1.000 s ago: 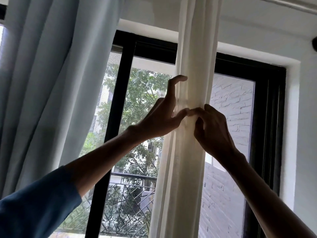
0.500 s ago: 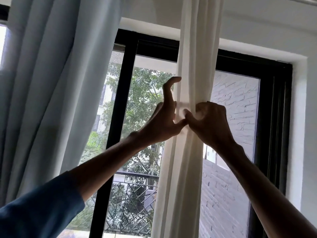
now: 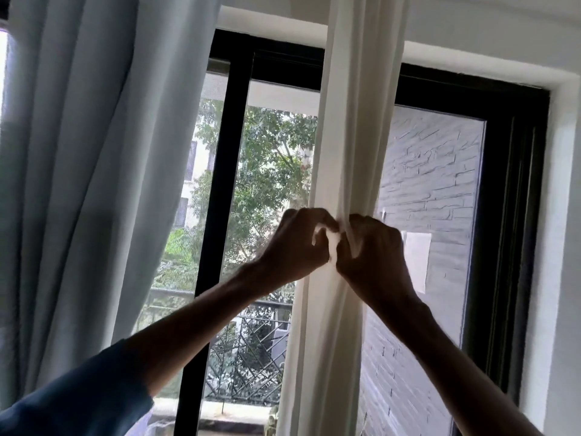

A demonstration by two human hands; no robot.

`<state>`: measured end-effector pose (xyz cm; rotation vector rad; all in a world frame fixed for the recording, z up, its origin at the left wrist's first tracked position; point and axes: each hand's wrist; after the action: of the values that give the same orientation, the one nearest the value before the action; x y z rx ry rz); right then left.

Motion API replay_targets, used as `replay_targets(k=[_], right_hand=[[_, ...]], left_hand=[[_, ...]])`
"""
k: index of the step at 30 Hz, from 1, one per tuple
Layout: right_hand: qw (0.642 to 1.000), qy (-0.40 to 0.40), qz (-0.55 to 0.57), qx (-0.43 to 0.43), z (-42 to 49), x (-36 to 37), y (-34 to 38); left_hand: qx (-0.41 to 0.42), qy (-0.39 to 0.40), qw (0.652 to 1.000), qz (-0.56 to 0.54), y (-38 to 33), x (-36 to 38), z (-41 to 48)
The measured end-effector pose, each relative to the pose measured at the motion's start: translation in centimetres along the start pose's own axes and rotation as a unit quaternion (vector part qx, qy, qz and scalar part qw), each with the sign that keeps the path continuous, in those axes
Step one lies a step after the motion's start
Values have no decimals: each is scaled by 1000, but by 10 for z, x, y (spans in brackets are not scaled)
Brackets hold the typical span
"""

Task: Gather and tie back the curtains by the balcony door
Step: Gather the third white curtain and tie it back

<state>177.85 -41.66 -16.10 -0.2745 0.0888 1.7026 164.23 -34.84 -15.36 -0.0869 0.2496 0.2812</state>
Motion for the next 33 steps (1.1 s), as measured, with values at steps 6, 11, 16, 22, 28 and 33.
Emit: replay_targets(k=[6,11,16,22,28,33], right_hand=[[998,49,16,30,-58,35,6],[994,86,51,35,-109,52,16],[995,61,68,38,-132,54,21],[996,46,75,-4,-139,56,19],[991,60,115,-29,-147,60,12],[991,27,131,14,-146,53,-3]], left_hand=[[-82,120,989,-17,17,11,-40],[-152,138,978,-34,15,28,-81],[-188,120,973,-64,13,32,-114],[-217,138,957,-136,-6,26,-120],[-244,120,955,-114,-5,29,-112],[-235,96,967,-38,7,31,-120]])
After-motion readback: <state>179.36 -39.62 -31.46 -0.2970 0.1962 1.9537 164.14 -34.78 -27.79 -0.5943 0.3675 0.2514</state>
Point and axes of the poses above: each hand's wrist, its own z-axis towards the middle knuckle, its own x-axis out of the palm, y = z × x, and after that the axes turned 2 degrees about -x, right-handed
